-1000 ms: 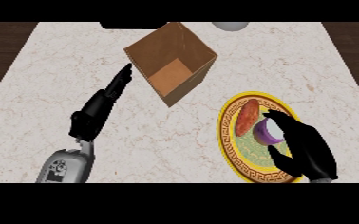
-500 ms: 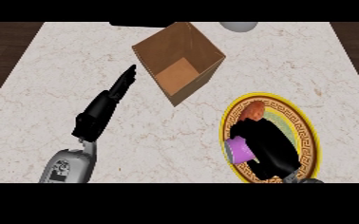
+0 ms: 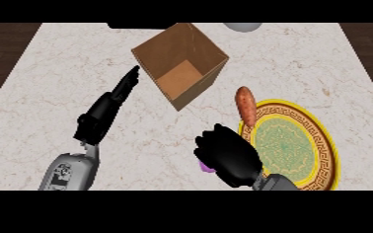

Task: Pick the can from the plate and place it in the cardboard box

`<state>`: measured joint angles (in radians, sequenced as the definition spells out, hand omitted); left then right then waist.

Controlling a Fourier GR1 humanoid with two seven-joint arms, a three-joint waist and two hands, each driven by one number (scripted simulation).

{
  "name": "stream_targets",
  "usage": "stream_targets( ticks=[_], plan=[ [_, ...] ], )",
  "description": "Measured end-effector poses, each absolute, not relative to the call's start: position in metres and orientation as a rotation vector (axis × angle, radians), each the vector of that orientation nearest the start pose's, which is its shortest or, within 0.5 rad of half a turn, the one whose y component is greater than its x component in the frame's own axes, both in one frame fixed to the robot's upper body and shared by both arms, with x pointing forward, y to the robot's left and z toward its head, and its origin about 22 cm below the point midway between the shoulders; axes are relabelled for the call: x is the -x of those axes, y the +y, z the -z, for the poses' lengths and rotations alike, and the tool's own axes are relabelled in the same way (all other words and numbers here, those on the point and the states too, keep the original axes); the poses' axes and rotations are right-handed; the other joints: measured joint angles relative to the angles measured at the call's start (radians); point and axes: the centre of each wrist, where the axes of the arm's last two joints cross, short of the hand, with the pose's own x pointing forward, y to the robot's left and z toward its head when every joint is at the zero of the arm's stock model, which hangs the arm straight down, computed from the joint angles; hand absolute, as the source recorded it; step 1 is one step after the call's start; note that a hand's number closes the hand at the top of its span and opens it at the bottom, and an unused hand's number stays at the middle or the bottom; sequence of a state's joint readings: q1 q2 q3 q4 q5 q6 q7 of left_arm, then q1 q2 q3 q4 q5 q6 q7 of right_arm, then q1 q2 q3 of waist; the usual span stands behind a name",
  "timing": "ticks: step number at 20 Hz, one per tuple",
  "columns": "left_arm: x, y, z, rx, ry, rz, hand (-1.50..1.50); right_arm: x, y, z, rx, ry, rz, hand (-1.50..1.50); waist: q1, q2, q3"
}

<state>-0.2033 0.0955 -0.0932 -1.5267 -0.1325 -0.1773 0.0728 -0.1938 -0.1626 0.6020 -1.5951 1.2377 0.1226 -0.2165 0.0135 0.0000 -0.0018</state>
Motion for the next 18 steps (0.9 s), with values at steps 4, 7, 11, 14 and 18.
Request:
stream_targets(
  ticks=[4, 7, 11, 14, 18],
  plan=[
    [-0.285, 0.208, -0.039, 0.041, -1.597, 0.452, 0.0, -0.225, -0.119, -0.068, 0.493, -1.924, -1.745, 1.5, -0.012, -0.002, 0.001],
    [-0.283, 0.208, -0.041, 0.036, -1.598, 0.446, 0.0, -0.208, -0.125, -0.095, 0.45, -1.988, -1.706, 1.5, -0.017, -0.003, 0.001],
    [-0.282, 0.209, -0.041, 0.031, -1.595, 0.444, 0.0, -0.191, -0.14, -0.135, 0.363, -2.081, -1.624, 1.5, -0.02, -0.003, 0.001],
    [-0.285, 0.207, -0.042, 0.031, -1.593, 0.44, 0.0, -0.181, -0.154, -0.161, 0.338, -2.136, -1.526, 1.5, -0.021, -0.002, 0.001],
    [-0.283, 0.213, -0.043, 0.03, -1.598, 0.447, 0.0, -0.177, -0.16, -0.186, 0.337, -2.124, -1.423, 1.5, -0.018, -0.002, 0.001]
  ],
)
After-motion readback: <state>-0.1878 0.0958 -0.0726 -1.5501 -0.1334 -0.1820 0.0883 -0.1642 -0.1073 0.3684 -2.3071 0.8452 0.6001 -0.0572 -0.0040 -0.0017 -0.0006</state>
